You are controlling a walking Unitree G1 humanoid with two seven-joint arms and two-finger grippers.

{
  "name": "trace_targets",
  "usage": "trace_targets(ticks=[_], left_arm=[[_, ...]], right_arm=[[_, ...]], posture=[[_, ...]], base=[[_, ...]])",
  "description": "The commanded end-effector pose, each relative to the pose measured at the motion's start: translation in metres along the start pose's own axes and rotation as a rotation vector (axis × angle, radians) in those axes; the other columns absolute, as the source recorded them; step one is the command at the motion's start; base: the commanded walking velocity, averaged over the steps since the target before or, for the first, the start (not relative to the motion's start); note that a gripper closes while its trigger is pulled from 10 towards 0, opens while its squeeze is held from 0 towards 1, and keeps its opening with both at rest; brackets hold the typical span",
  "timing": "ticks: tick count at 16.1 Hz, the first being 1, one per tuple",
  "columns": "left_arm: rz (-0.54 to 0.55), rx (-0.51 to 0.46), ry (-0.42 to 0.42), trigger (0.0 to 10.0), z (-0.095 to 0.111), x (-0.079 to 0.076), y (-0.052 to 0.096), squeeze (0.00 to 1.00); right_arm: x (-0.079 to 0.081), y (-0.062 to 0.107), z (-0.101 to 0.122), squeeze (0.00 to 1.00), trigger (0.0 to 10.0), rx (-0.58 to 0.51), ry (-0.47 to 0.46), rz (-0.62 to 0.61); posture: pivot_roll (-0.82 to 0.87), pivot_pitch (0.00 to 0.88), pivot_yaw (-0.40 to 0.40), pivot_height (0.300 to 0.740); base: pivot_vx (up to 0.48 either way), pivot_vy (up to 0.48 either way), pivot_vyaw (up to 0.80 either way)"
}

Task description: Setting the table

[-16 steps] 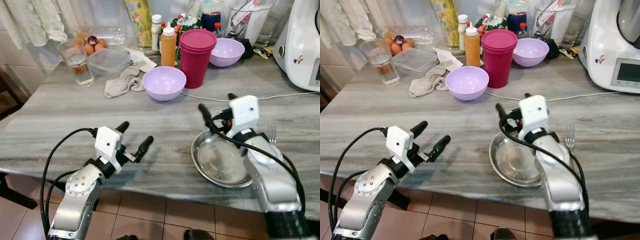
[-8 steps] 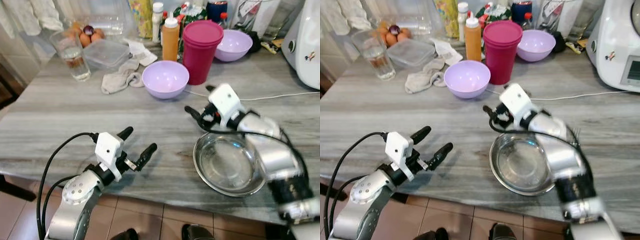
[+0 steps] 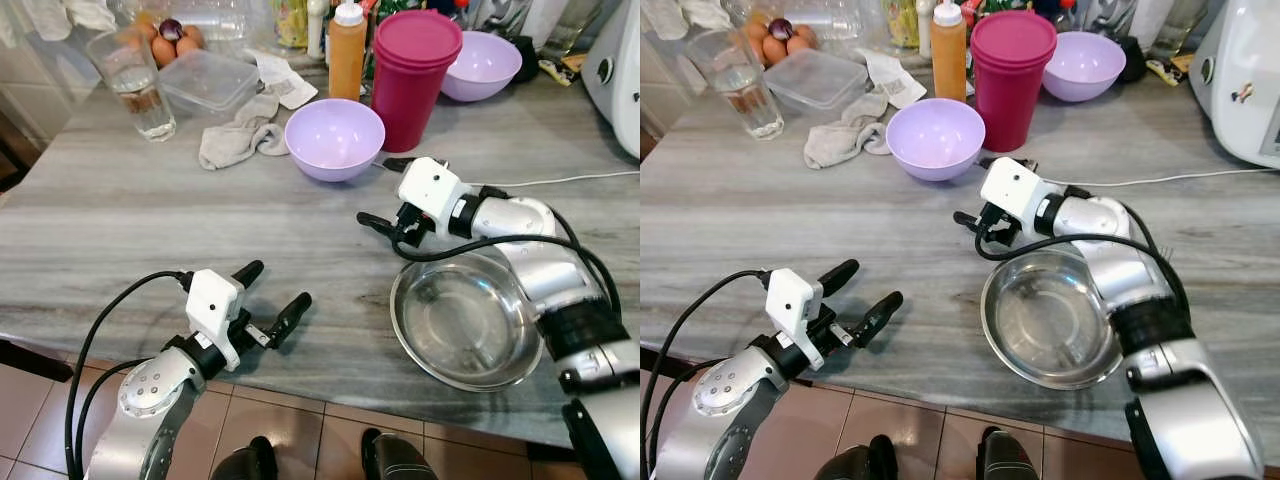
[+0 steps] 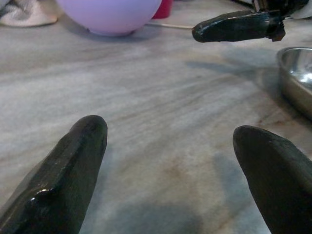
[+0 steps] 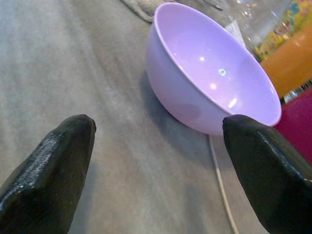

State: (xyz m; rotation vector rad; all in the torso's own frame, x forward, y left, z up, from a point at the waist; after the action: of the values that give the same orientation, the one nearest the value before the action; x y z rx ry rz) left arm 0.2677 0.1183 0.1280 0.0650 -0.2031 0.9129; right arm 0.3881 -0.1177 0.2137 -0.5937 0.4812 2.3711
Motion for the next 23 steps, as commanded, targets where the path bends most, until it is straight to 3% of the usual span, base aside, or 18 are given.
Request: trace_targets(ticks=[1, 8, 23], left_arm=[[0.000, 0.011, 0.004, 10.0, 0.000, -0.001, 0.005, 0.00], [0.011, 0.014, 0.014, 10.0, 0.002, -0.001, 0.005, 0.00], [0.012, 0.020, 0.014, 10.0, 0.001, -0.001, 0.005, 0.00]], right_arm=[[0.001, -0.002, 0.004, 0.00, 10.0, 0.006, 0.075, 0.046], [-0.008, -0.006, 0.018, 0.00, 10.0, -0.030, 0.221, 0.073], [-0.011, -0.006, 0.017, 0.00, 10.0, -0.027, 0.217, 0.069]], posture=[[-0.17, 0.283, 0.035, 0.740], [-0.16, 0.286, 0.036, 0.740], [-0.16, 0.286, 0.036, 0.740]], base=[[0.000, 0.000, 0.00], [0.000, 0.000, 0.00], [0.000, 0.000, 0.00]])
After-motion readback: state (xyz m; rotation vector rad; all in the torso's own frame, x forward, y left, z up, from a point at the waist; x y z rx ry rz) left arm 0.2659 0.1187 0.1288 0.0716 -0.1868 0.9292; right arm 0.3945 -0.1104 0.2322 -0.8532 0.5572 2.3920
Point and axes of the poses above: a point about 5 cm out from each wrist's last joint towards the gripper, its own y axis pointing back from the gripper into the wrist, its own z axis along the axis of the wrist's last joint, x = y × z, the point moved 3 cm from there along -y, pointing out of the wrist towards the gripper, and after that the axes turned 12 degrees about -y, right-handed, at the moved point
